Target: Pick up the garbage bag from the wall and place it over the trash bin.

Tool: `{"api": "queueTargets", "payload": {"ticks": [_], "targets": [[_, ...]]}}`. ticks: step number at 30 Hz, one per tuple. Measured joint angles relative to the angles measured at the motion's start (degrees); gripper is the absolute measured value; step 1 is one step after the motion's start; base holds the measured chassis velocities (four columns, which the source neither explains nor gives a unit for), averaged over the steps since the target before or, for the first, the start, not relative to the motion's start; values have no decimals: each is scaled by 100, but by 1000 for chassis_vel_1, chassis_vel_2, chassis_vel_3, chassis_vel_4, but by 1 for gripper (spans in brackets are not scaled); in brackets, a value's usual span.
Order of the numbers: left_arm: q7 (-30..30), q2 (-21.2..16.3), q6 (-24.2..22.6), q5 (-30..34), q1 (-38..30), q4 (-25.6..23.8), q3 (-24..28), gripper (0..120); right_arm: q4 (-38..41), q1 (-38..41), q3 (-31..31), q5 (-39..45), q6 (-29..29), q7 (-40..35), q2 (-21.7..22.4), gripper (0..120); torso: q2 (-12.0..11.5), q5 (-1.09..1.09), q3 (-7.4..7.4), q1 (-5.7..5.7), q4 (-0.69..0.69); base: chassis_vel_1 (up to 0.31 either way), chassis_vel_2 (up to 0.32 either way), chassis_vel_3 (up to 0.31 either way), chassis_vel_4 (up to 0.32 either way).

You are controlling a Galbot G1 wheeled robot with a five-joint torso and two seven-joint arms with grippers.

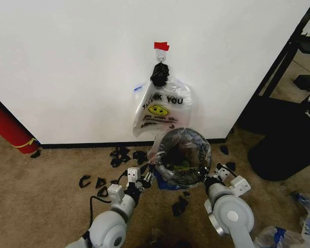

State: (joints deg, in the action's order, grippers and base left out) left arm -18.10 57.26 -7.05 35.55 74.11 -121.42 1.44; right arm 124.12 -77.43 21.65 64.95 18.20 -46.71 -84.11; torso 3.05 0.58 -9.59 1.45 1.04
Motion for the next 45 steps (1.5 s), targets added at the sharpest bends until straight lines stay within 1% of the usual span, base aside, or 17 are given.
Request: {"api": "queueTargets", "payload": {"ticks": [4, 5, 9, 11, 12, 14, 18, 19, 20, 25, 26, 29, 32, 37, 41, 42, 45], "targets": [[-6, -61, 33, -93, 87, -63, -159, 72, -86, 62, -11, -8, -5, 2, 6, 0, 0, 0, 0, 0, 0, 0, 0, 0, 0], [-6, -61, 33, -93, 87, -63, -159, 72, -86, 62, -11, -8, -5, 2, 6, 0, 0, 0, 0, 0, 0, 0, 0, 0, 0], [-23, -165, 170, -278, 206, -188, -305, 89, -157, 114, -5, -14, 3, 16, 97, 0, 0, 0, 0, 0, 0, 0, 0, 0, 0], [-134, -129, 426, -600, 298, -215, -456, 95, -199, 159, -25, 3, 105, -22, 186, 0, 0, 0, 0, 0, 1, 0, 0, 0, 0], [-134, -129, 426, -600, 298, -215, -456, 95, -199, 159, -25, 3, 105, -22, 186, 0, 0, 0, 0, 0, 1, 0, 0, 0, 0], [-252, 82, 810, -969, 424, -215, -792, 100, -223, 184, -102, 45, 241, -75, 277, 0, 0, 0, 0, 0, 1, 0, 0, 0, 0], [-241, 705, 1383, -1571, 813, -429, -1721, 100, -341, 266, -248, 185, 612, -229, 422, 0, 0, 0, 0, -1, 0, 0, 0, 0, 0], [-241, 705, 1383, -1571, 813, -429, -1721, 100, -341, 266, -248, 185, 612, -229, 422, 0, 0, 0, 0, -1, 0, 0, 0, 0, 0], [-226, 818, 1485, -1692, 907, -480, -1868, 100, -371, 300, -275, 255, 716, -272, 442, 0, 0, 0, 0, -1, -1, 0, 0, 0, 0], [-180, 1221, 1933, -2148, 1622, -882, -2426, 100, -542, 591, -414, 920, 1396, -496, 573, 0, 0, -1, 0, -1, -1, 0, 0, 0, 0], [-180, 1221, 1933, -2148, 1622, -882, -2426, 100, -542, 591, -414, 920, 1396, -496, 573, 0, 0, -1, 0, -1, -1, 0, 0, 0, 0], [-170, 1303, 2051, -2282, 1861, -1010, -2563, 100, -697, 781, -517, 1179, 1740, -508, 733, 0, 0, -1, 0, -1, -2, 0, 0, 0, 0], [-191, 1372, 2048, -2328, 1940, -1099, -2640, 100, -912, 987, -574, 1326, 2013, -474, 916, 0, 0, 0, 0, -1, 1, 0, 0, 0, 0], [-209, 1431, 1999, -2382, 2002, -1197, -2694, 100, -1025, 1159, -711, 1416, 2113, -446, 1103, 0, 0, 0, 0, -1, 0, 0, 0, 0, 0], [-218, 1471, 1977, -2381, 2010, -1199, -2671, 100, -1098, 1206, -749, 1375, 2112, -381, 1132, 0, 0, -1, 0, -1, 1, 0, 0, 0, 0], [-221, 1474, 1966, -2377, 2010, -1199, -2655, 100, -1123, 1210, -751, 1332, 2108, -337, 1133, 1, 0, -1, 0, -1, 0, 0, 0, 0, 0], [-268, 1479, 1946, -2359, 1993, -1199, -2610, 100, -1165, 1227, -761, 1233, 2099, -280, 1116, 15, 0, -1, 0, -1, 0, 0, 0, 0, 0]]}}
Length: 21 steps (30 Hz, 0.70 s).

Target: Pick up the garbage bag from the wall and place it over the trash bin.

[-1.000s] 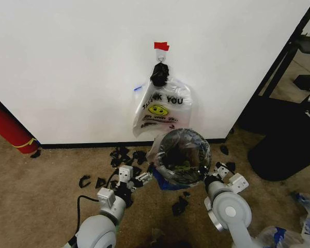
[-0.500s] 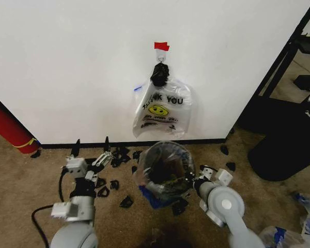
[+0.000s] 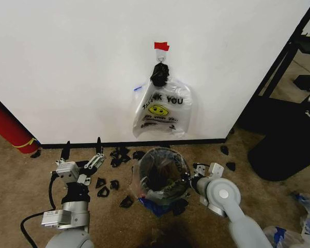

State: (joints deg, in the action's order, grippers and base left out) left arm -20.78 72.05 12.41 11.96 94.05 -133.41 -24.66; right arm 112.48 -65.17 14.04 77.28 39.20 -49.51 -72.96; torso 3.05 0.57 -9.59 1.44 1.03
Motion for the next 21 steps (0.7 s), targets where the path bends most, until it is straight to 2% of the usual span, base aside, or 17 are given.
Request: {"api": "queueTargets", "payload": {"ticks": [3, 7, 9, 16, 17, 21], "targets": [[-30, 18, -6, 21, -9, 0, 29, 100, 1, -8, 7, -30, -1, 56, -27, 22, 0, 1, 0, 0, 0, 0, 0, 0, 0], [-45, 65, 15, 76, 4, 24, 69, 100, 9, -94, 9, -199, 7, 144, -104, 39, 0, 1, 0, 0, 1, 0, 0, 0, 0], [-45, 64, 18, 92, 8, 23, 72, 100, 7, -113, 9, -261, -1, 178, -123, 43, 0, 0, 0, 0, 0, 0, 0, 0, 0], [-45, -3, 29, 108, 18, 15, 109, 100, 50, -267, 60, -670, -96, 660, -210, 73, 0, 1, 0, 0, 0, 0, 0, 0, 0], [-45, -3, 29, 108, 18, 15, 109, 100, 50, -267, 60, -670, -96, 660, -210, 73, 0, 1, 0, 0, 0, 0, 0, 0, 0], [-44, -2, 29, 74, 18, 16, 177, 100, 42, -306, 67, -805, -193, 889, -203, 90, 0, 0, 0, 0, 0, 0, 0, 0, 0]]}}
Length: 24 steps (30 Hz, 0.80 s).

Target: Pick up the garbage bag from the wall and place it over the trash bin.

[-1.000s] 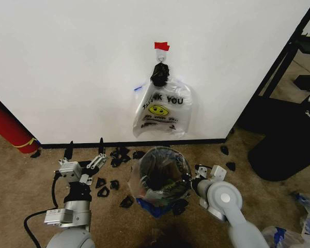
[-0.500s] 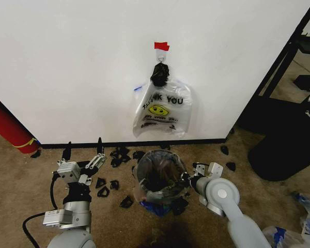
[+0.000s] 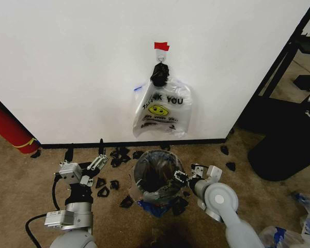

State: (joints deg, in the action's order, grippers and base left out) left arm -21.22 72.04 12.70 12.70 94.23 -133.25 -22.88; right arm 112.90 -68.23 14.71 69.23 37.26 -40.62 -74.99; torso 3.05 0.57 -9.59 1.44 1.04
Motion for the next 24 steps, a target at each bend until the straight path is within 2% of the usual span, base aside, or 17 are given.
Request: {"api": "queueTargets", "payload": {"ticks": [3, 14, 20, 22, 24], "targets": [[0, 2, 0, -20, -6, 20, 36, 100, -17, -5, 7, -51, -47, 106, 20, 98, 0, 0, 0, 0, 0, 0, 0, 0, 0], [3, -9, -9, -31, -17, 74, 57, 100, -51, -39, -6, -185, -93, 270, 42, 100, 0, 0, 0, 0, -1, 0, 0, 0, 0], [35, -101, -30, -87, 30, 74, 179, 100, -81, -187, -27, -820, -192, 814, 107, 100, 0, 0, 0, 0, -1, 0, 0, 0, 0], [82, -289, -135, -129, -7, 72, 354, 100, -88, -242, -31, -1069, -289, 982, 138, 100, 0, 0, 0, 0, -1, 0, 0, 0, 0], [129, -666, -333, -128, -154, 48, 599, 100, -86, -285, -33, -1281, -458, 1132, 165, 100, 0, 0, 0, 0, -2, 0, 0, 0, 0]]}}
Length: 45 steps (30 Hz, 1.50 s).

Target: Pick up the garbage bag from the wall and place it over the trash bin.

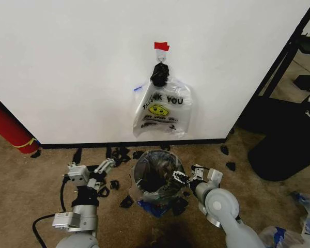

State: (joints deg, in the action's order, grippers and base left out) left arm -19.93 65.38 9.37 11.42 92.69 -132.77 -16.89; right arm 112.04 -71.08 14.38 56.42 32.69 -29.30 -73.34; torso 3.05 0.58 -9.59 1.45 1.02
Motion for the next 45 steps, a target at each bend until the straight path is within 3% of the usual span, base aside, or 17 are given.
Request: {"api": "queueTargets", "payload": {"ticks": [2, 4, 6, 12, 17, 18, 21, 25, 29, 35, 41, 45], "targets": [[55, -471, -155, 17, -315, 4, 265, 100, 26, -47, 2, -166, -232, 144, 5, 100, 0, 0, 0, 0, 2, 0, 0, 0, 0], [64, -534, -176, 24, -363, 7, 299, 100, 30, -58, 3, -208, -270, 179, 8, 100, 0, 0, 0, 0, 3, 0, 0, 0, 0], [101, -933, -333, 134, -736, 62, 506, 100, 27, -158, 15, -550, -490, 433, 40, 100, 0, 0, -1, 0, 2, 0, 0, 0, 0], [136, -1280, -587, 501, -1155, 120, 666, 100, -62, -329, 85, -934, -768, 987, 164, 100, 0, 1, -1, 0, 1, 0, 0, 0, 0], [265, -1894, -1158, 1147, -2195, 323, 1752, 100, -211, -372, 58, -1264, -997, 1241, 158, 100, -1, 1, -1, 0, 5, 0, 0, 0, 0], [265, -1894, -1158, 1147, -2195, 323, 1752, 100, -211, -372, 58, -1264, -997, 1241, 158, 100, -1, 1, -1, 0, 5, 0, 0, 0, 0], [362, -2075, -1240, 1118, -2504, 497, 2166, 100, -191, -208, -1, -509, -837, 771, -24, 100, -1, -5, -1, 1, 1, 0, 0, 0, 0], [358, -1930, -1283, 1020, -2490, 687, 2446, 100, -146, -189, 31, -115, -721, 512, -121, 100, -1, 2, 0, 0, -1, 0, 0, 0, 0], [232, -1530, -1463, 609, -2587, 1291, 3059, 100, -76, -237, 58, 16, -676, 405, -158, 100, -1, 0, 0, 0, 1, 0, 0, 0, 0], [102, -1219, -1645, 249, -3000, 1847, 3620, 100, 24, -296, 73, 155, -624, 338, -176, 100, -1, 0, 0, 0, 3, 0, 0, 0, 0], [29, -1064, -1676, 151, -3072, 2071, 3789, 100, 84, -343, 96, 379, -584, 334, -192, 100, -1, 0, 0, 0, 1, 0, 0, 0, 0], [-29, -1123, -1662, 156, -2940, 1894, 3495, 100, 229, -386, 162, 494, -641, 479, -152, 100, -1, 0, 0, 0, 2, 0, 0, 0, 0]]}}
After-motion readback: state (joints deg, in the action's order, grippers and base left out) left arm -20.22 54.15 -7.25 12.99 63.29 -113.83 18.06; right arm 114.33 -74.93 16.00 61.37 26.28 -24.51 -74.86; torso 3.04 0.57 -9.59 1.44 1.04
